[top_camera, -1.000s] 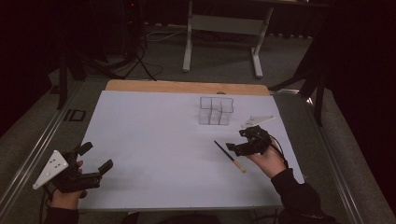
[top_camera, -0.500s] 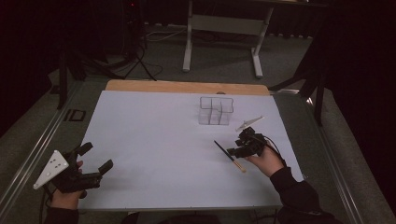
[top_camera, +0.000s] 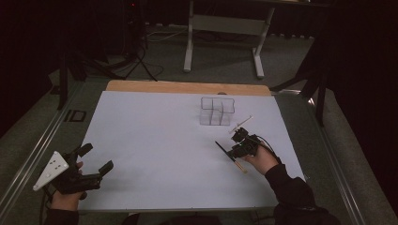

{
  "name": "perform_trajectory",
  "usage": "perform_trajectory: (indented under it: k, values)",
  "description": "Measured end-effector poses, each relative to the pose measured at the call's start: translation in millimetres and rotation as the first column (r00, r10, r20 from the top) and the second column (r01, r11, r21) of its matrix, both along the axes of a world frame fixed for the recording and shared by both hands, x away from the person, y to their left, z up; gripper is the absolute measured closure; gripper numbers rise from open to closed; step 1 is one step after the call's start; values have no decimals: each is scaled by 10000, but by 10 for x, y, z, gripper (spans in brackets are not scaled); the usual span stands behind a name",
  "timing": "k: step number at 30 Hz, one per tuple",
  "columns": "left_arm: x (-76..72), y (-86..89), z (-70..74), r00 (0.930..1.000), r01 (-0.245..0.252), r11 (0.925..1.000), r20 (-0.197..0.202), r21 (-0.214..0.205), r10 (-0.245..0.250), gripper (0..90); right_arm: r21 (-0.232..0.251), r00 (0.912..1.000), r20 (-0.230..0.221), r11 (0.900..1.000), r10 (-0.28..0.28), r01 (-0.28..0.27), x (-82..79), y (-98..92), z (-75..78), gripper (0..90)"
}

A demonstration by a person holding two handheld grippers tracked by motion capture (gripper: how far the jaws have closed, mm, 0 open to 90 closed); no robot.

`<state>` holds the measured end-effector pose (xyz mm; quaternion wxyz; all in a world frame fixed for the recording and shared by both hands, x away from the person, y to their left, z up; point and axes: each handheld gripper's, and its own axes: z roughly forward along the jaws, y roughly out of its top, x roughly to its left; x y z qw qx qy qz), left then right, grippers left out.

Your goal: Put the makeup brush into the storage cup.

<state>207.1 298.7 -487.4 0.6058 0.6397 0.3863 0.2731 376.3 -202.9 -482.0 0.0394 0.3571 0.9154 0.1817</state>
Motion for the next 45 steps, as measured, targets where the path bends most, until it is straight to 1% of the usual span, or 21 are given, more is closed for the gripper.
perform_trajectory:
  k: [5, 8, 11, 13, 18, 20, 27, 32, 39, 41, 45]
  values:
    - [0, 10, -2, 10000, -42, 10000, -7, -73, 42, 6, -462, 9991, -427, 9989, -40, 20, 4, -16, -59, 669]
    - [-3, 3, 1, 10000, -30, 10000, -2, -23, 30, 6, -603, 9980, -630, 9981, 61, -99, 16, 2, -94, 688]
    - [-1, 5, -2, 10000, -26, 10000, -14, -39, 26, 6, -748, 9971, -754, 9971, 80, -137, 43, 34, -123, 705]
    - [-2, 9, -2, 10000, -44, 10000, -8, -51, 44, 6, -979, 9965, -833, 9951, 84, -166, 53, 56, -144, 713]
    - [-4, 12, -4, 10000, -37, 10000, -14, -75, 37, 6, -1338, 9937, -1121, 9908, 50, -200, 45, 53, -203, 733]
    - [-4, 13, -3, 10000, -59, 9999, -10, -90, 59, 6, -1509, 9932, -1158, 9882, 89, -264, 41, 41, -225, 737]
    - [-2, 14, -2, 10000, -100, 9999, -5, -110, 100, 6, -1599, 9922, -1248, 9870, -72, -129, 21, 21, -260, 748]
    - [0, 14, -7, 10000, -73, 9999, -38, -96, 73, 6, -1703, 9915, -1304, 9852, -39, -186, 32, 43, -267, 755]
    - [-3, 19, -5, 9999, -110, 9999, -18, -65, 110, 6, -2194, 9927, -1201, 9749, 113, -377, 23, 100, -275, 791]
    - [-2, 17, -4, 10000, -95, 9999, -18, -60, 95, 6, -2313, 9923, -1212, 9715, 241, -518, 24, 112, -275, 810]
    - [-4, 10, 0, 10000, -53, 10000, -14, -40, 53, 6, -2338, 9908, -1314, 9703, 322, -626, 36, 120, -274, 833]
